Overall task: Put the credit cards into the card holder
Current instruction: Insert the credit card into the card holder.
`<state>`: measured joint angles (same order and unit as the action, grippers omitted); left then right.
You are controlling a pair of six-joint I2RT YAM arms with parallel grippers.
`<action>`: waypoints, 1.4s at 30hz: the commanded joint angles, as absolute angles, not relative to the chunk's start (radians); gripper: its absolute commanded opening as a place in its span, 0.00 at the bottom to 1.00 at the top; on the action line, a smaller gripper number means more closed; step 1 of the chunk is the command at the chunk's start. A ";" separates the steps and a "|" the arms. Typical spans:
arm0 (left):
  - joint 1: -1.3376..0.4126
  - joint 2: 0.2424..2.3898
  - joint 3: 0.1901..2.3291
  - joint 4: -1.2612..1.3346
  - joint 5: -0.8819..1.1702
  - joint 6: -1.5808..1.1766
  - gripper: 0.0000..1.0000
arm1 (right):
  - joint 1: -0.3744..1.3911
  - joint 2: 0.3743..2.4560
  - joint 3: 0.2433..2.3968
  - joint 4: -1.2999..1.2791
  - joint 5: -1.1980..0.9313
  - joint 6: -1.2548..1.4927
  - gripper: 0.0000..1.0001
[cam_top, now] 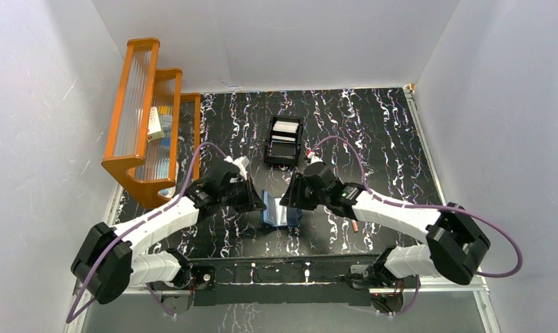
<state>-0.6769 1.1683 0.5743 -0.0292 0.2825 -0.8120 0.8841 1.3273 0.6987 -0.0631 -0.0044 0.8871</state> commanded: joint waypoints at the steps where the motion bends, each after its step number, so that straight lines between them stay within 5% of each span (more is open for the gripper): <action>1: -0.698 1.193 0.738 -0.333 0.192 -0.787 0.00 | 0.885 1.277 0.806 -0.133 0.044 0.893 0.54; 15: -0.744 1.395 0.934 -0.505 0.125 -0.742 0.00 | 0.918 1.396 0.797 0.000 -0.066 0.953 0.60; 42: -0.753 1.393 0.952 -0.479 0.132 -0.757 0.00 | 0.971 1.536 0.854 -0.019 0.012 0.923 0.65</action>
